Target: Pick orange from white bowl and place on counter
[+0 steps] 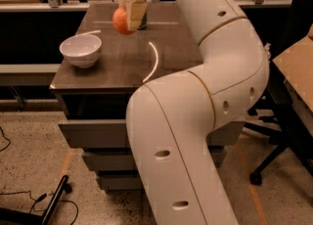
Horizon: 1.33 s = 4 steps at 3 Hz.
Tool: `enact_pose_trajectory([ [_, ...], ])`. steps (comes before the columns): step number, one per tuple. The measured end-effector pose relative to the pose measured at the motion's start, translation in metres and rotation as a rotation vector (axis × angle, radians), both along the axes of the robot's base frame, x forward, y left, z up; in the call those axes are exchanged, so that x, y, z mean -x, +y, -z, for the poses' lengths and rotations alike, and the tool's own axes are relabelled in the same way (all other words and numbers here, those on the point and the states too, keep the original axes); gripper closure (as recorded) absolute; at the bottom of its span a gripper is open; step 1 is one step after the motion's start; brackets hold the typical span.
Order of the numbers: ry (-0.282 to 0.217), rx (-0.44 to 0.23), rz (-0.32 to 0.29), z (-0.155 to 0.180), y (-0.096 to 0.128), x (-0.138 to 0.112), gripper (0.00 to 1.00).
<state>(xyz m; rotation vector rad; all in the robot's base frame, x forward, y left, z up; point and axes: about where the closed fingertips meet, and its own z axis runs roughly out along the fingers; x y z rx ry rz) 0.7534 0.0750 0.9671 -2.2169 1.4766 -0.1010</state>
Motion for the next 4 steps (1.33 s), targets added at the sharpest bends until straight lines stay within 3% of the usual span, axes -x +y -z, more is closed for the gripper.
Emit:
enact_pose_trajectory([
  [2, 0.113, 0.033, 0.148, 0.047, -0.065, -0.005, 1.00],
  [3, 0.155, 0.060, 0.198, 0.063, -0.087, -0.002, 1.00],
  [4, 0.174, 0.089, 0.233, 0.071, -0.100, 0.000, 0.82],
])
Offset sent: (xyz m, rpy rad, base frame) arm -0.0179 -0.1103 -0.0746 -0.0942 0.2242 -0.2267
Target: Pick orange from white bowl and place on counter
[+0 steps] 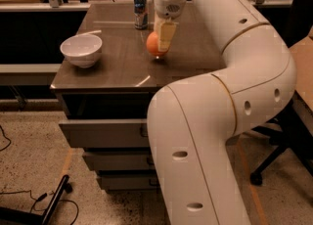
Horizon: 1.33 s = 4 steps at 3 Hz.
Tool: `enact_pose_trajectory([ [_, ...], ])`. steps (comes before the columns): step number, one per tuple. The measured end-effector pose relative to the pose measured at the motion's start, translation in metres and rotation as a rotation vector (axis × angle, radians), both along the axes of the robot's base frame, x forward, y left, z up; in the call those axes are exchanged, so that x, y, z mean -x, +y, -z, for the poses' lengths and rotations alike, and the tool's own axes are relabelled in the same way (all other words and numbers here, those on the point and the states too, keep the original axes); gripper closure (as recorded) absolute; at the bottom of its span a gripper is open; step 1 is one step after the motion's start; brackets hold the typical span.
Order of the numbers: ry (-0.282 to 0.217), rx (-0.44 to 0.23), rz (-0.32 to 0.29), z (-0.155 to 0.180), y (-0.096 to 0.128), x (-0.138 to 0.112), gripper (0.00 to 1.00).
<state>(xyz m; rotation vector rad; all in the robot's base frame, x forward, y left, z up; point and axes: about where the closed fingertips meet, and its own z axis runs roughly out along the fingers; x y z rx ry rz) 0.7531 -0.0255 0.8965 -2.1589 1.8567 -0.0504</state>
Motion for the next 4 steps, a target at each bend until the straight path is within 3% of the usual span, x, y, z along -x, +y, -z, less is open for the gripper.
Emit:
enact_pose_trajectory([
  [1, 0.021, 0.029, 0.016, 0.008, -0.007, 0.003, 0.57],
  [3, -0.009, 0.013, 0.017, 0.012, 0.000, -0.009, 0.13],
  [4, -0.017, 0.009, 0.017, 0.015, 0.002, -0.013, 0.00],
])
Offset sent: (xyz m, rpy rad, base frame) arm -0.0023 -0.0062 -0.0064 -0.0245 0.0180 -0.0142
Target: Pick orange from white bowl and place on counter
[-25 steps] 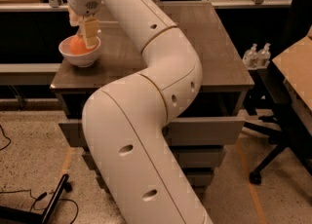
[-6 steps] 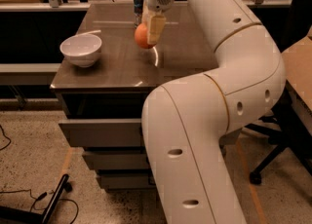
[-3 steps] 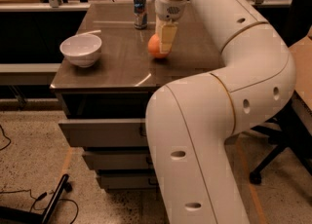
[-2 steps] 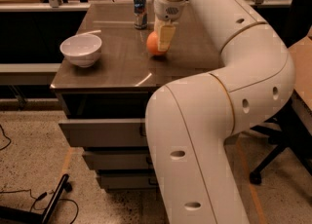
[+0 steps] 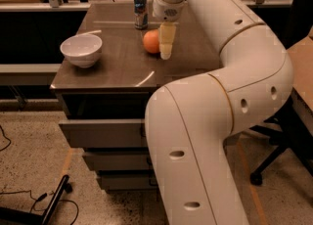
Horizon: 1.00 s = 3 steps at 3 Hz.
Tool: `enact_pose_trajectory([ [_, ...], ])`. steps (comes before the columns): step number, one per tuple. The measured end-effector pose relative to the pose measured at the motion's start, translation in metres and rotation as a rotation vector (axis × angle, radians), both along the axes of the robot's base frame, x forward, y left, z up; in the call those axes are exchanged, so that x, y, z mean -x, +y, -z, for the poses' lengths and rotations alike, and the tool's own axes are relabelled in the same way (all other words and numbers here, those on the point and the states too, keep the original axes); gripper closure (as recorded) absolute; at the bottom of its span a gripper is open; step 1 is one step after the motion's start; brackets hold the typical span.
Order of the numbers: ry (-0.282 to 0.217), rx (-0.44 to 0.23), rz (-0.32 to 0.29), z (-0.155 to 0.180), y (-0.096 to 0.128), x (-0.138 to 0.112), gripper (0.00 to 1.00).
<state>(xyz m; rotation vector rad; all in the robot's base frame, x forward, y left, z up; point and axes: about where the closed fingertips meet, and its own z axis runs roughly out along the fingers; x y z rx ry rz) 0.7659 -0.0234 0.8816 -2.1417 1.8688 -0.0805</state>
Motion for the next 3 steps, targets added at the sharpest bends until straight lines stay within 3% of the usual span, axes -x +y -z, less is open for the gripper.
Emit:
enact_pose_trajectory([
  [1, 0.000, 0.000, 0.000, 0.000, 0.000, 0.000, 0.00],
  [2, -0.009, -0.074, 0.004, 0.000, -0.004, -0.002, 0.00],
  [3, -0.034, -0.259, 0.021, -0.004, -0.021, -0.002, 0.00],
])
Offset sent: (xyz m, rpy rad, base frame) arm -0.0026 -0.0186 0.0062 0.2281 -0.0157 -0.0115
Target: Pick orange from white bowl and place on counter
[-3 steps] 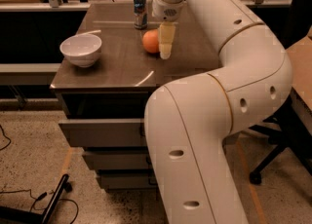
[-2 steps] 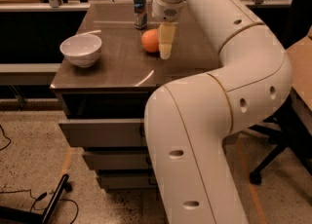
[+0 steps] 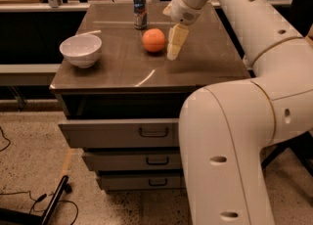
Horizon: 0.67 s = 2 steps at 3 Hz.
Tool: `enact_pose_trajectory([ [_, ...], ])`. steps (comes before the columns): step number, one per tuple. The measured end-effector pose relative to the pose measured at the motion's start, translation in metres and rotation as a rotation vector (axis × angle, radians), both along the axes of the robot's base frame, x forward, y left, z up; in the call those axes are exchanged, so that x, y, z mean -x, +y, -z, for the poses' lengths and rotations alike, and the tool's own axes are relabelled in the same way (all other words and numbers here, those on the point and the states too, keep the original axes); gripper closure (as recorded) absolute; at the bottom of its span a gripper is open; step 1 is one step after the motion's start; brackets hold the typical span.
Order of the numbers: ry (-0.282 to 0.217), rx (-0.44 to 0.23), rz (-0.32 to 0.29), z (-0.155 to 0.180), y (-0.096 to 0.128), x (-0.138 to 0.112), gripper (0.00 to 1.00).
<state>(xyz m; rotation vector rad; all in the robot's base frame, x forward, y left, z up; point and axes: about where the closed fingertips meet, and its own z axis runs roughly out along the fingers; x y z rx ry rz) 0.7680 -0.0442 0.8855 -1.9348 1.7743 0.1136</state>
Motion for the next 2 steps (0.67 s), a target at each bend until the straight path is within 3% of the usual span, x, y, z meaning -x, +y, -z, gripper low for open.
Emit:
enact_pose_trajectory([
  [1, -0.021, -0.110, 0.033, -0.0056, -0.0236, 0.0043, 0.00],
  [2, -0.023, -0.123, 0.042, -0.0041, -0.0292, 0.0044, 0.00],
])
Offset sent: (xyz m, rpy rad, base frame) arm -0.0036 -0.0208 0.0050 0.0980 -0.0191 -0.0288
